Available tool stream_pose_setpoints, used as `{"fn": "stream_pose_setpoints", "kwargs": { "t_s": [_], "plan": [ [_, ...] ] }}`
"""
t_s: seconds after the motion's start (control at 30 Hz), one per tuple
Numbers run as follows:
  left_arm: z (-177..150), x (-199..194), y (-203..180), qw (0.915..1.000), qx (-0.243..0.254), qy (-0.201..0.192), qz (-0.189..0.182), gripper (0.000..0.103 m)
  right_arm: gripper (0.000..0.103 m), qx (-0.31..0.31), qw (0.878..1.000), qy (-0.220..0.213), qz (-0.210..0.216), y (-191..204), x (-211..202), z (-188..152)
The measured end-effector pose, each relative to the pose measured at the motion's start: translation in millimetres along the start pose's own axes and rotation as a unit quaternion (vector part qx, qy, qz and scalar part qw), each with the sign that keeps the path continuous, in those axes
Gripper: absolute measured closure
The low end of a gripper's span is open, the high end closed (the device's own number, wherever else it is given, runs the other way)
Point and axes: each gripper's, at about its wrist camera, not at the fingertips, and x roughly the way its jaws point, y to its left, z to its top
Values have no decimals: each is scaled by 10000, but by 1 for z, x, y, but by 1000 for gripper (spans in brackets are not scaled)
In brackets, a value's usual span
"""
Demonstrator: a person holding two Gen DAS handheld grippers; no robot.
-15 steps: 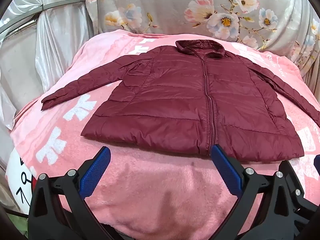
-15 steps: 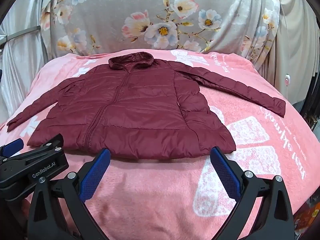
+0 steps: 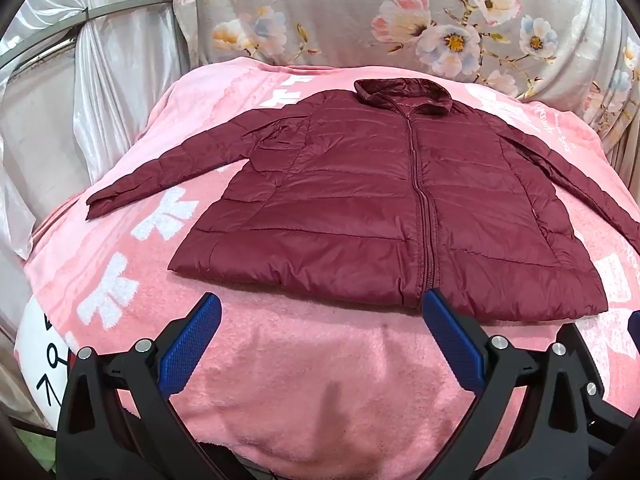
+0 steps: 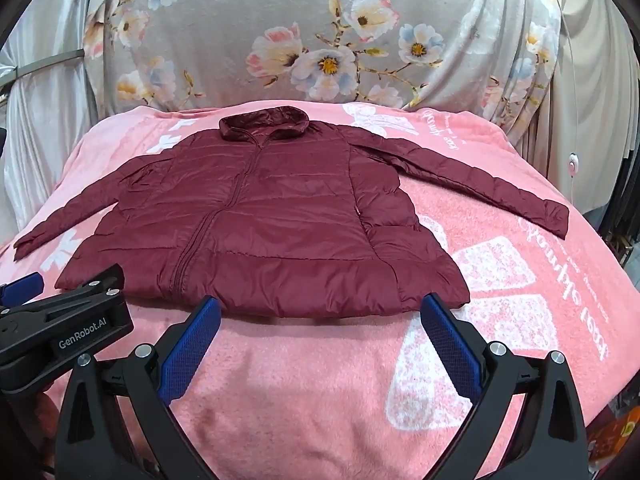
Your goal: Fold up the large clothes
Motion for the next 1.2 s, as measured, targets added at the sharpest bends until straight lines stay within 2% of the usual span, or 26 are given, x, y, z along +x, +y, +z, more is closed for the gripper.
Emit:
{"fn": "stream_pose_setpoints", "kwargs": {
  "t_s": [1.2],
  "plan": [
    [-1, 1, 10, 10000, -30, -5, 92, 5, 5, -53, 10000, 21, -27, 5, 0, -6]
  ]
}}
